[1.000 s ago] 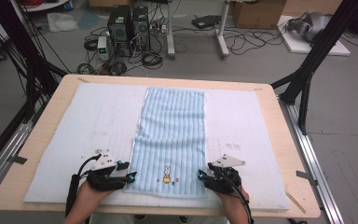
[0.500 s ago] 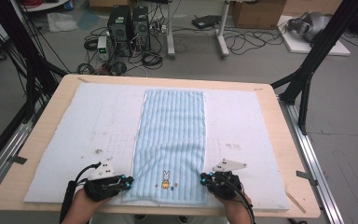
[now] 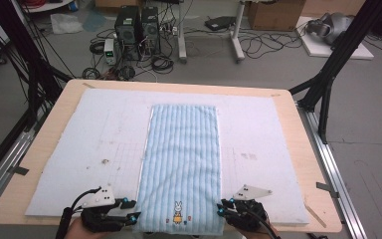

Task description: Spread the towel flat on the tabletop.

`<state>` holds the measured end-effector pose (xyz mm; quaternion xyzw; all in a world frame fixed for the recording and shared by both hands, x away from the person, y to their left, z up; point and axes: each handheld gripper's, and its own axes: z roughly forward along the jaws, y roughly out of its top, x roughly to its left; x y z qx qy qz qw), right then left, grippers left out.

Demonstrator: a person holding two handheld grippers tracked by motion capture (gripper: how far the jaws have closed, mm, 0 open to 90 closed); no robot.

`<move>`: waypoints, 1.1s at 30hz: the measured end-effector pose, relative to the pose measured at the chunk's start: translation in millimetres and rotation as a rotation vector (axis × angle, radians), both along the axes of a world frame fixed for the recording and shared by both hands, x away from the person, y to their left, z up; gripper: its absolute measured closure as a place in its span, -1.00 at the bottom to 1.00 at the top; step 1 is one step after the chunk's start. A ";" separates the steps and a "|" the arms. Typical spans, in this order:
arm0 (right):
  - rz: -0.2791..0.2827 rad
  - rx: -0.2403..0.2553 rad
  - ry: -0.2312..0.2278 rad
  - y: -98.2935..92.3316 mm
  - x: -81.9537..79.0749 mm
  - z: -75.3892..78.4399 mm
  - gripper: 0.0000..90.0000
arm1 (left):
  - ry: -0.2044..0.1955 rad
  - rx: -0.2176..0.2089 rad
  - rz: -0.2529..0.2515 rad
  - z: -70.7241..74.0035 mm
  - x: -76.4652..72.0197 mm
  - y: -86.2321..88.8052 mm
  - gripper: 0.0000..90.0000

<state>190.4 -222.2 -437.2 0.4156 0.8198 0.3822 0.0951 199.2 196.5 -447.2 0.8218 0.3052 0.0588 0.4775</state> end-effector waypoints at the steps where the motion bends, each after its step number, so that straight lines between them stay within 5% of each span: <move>1: -0.023 0.014 -0.009 -1.5 2.2 1.2 0.40 | -0.013 -0.016 0.030 2.0 4.8 2.0 0.16; 5: -0.038 0.018 -0.056 4.1 11.5 3.9 0.49 | -0.052 -0.039 0.107 11.0 30.7 6.1 0.17; 11: 0.079 -0.017 -0.064 32.6 26.2 -3.0 0.67 | -0.074 -0.059 0.152 20.3 79.0 -9.3 0.27; 20: 0.146 -0.108 -0.039 22.2 13.5 -2.2 0.73 | -0.044 0.057 0.184 7.8 133.0 -31.1 0.29; 24: 0.144 -0.026 -0.067 17.9 21.8 -0.6 0.40 | -0.074 0.178 0.179 -2.5 143.1 -41.7 0.31; 27: 0.082 0.009 -0.094 10.5 31.3 4.8 0.31 | -0.105 0.216 0.192 -0.8 140.0 -42.3 0.53; 30: 0.024 0.035 -0.113 2.5 41.9 6.4 0.20 | -0.122 0.243 0.179 0.6 134.4 -38.1 0.84; 33: -0.028 0.047 -0.121 -4.9 54.6 7.5 0.16 | -0.109 0.198 0.190 -2.0 132.2 -27.7 0.82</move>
